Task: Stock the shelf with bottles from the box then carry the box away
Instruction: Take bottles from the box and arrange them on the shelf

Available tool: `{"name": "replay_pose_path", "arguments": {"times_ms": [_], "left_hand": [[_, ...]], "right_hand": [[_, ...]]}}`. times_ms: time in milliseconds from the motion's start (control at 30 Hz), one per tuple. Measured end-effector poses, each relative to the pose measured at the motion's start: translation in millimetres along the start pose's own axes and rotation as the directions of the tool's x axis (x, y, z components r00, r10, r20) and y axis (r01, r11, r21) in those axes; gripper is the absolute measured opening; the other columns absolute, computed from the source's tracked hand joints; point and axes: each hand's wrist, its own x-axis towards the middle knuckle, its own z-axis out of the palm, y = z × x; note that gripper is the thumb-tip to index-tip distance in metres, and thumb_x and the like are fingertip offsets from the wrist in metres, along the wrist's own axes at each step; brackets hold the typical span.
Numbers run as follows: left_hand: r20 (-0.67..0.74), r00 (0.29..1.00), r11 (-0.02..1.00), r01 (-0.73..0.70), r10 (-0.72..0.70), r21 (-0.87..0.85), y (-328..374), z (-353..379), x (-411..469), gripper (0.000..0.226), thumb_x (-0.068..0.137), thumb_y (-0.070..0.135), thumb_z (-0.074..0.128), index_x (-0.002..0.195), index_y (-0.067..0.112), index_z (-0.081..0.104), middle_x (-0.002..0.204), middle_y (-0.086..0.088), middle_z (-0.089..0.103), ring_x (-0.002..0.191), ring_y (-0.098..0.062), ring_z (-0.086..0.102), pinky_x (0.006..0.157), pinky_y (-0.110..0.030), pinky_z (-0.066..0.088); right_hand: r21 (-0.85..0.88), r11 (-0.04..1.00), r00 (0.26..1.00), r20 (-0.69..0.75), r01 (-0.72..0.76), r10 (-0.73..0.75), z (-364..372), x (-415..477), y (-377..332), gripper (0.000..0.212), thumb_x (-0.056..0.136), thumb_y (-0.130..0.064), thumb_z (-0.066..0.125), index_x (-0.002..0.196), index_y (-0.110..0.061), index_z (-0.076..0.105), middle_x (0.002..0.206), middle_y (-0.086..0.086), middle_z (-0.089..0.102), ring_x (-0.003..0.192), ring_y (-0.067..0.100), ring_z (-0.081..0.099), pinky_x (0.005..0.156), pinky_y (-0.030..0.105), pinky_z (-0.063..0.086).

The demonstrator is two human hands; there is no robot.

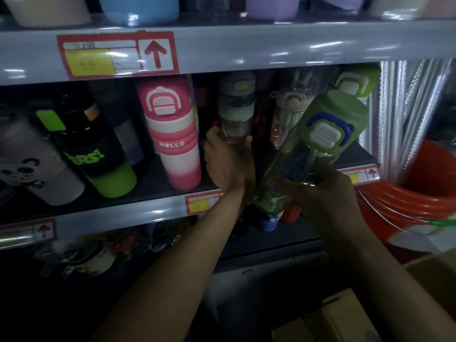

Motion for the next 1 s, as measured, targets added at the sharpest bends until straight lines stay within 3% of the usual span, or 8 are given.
{"name": "replay_pose_path", "arguments": {"times_ms": [167, 433, 533, 700, 800, 1000], "left_hand": [[0.008, 1.0, 1.0, 0.006, -0.006, -0.004, 0.7, -0.1, 0.1, 0.07, 0.075, 0.045, 0.085, 0.128, 0.021, 0.047, 0.129, -0.003, 0.057, 0.118, -0.027, 0.056, 0.091, -0.043, 0.048], [0.005, 1.0, 1.0, 0.016, -0.016, 0.003, -0.6, 0.2, 1.0, 0.068, 0.073, 0.046, 0.085, 0.123, 0.022, 0.047, 0.125, -0.004, 0.058, 0.115, -0.029, 0.057, 0.091, -0.045, 0.05], [0.015, 1.0, 1.0, 0.006, -0.006, 0.01, -1.6, -0.4, 1.4, 0.068, 0.072, 0.046, 0.085, 0.123, 0.022, 0.046, 0.124, -0.005, 0.059, 0.114, -0.03, 0.058, 0.09, -0.045, 0.05], [0.074, 0.997, 0.998, 0.03, -0.034, 0.054, -2.5, -0.8, 3.6, 0.071, 0.074, 0.041, 0.085, 0.129, 0.02, 0.044, 0.129, -0.01, 0.057, 0.117, -0.033, 0.057, 0.092, -0.043, 0.047], [0.099, 0.994, 0.997, 0.038, -0.044, 0.064, -3.0, 0.2, 5.2, 0.07, 0.075, 0.041, 0.084, 0.129, 0.017, 0.045, 0.129, -0.01, 0.058, 0.118, -0.033, 0.057, 0.093, -0.043, 0.046], [0.112, 0.993, 0.995, 0.015, -0.025, 0.094, -3.0, -0.1, 3.8, 0.066, 0.079, 0.041, 0.082, 0.129, 0.017, 0.046, 0.132, -0.012, 0.056, 0.12, -0.035, 0.056, 0.093, -0.044, 0.047]], "right_hand": [[0.0, 1.0, 1.0, -0.013, 0.01, -0.01, 1.9, 0.1, 1.8, 0.071, 0.043, -0.061, 0.082, 0.104, -0.025, 0.075, 0.094, -0.005, 0.079, 0.09, 0.02, 0.075, 0.082, 0.051, 0.061], [-0.021, 1.0, 1.0, -0.02, 0.02, -0.021, 1.5, 0.2, 0.6, 0.072, 0.041, -0.064, 0.08, 0.101, -0.023, 0.075, 0.091, -0.006, 0.079, 0.087, 0.017, 0.075, 0.082, 0.05, 0.06], [-0.035, 0.999, 1.0, -0.019, 0.024, -0.025, 1.7, -0.6, -1.2, 0.066, 0.047, -0.059, 0.083, 0.102, -0.025, 0.076, 0.093, -0.008, 0.079, 0.088, 0.013, 0.075, 0.085, 0.048, 0.061], [-0.056, 0.998, 0.999, -0.03, 0.015, -0.017, 1.8, -0.9, -3.9, 0.045, 0.064, -0.036, 0.092, 0.103, -0.022, 0.075, 0.091, -0.006, 0.078, 0.087, 0.015, 0.074, 0.083, 0.045, 0.061], [-0.081, 0.997, 0.999, -0.045, 0.014, -0.018, 2.1, -3.0, -6.8, 0.045, 0.065, -0.035, 0.092, 0.104, -0.022, 0.076, 0.092, -0.008, 0.077, 0.087, 0.013, 0.073, 0.079, 0.036, 0.059], [-0.08, 0.997, 0.999, -0.038, -0.013, 0.01, 0.8, -4.4, -7.0, 0.043, 0.067, -0.035, 0.092, 0.103, -0.02, 0.074, 0.088, -0.008, 0.075, 0.082, 0.01, 0.07, 0.072, 0.032, 0.056]]}}
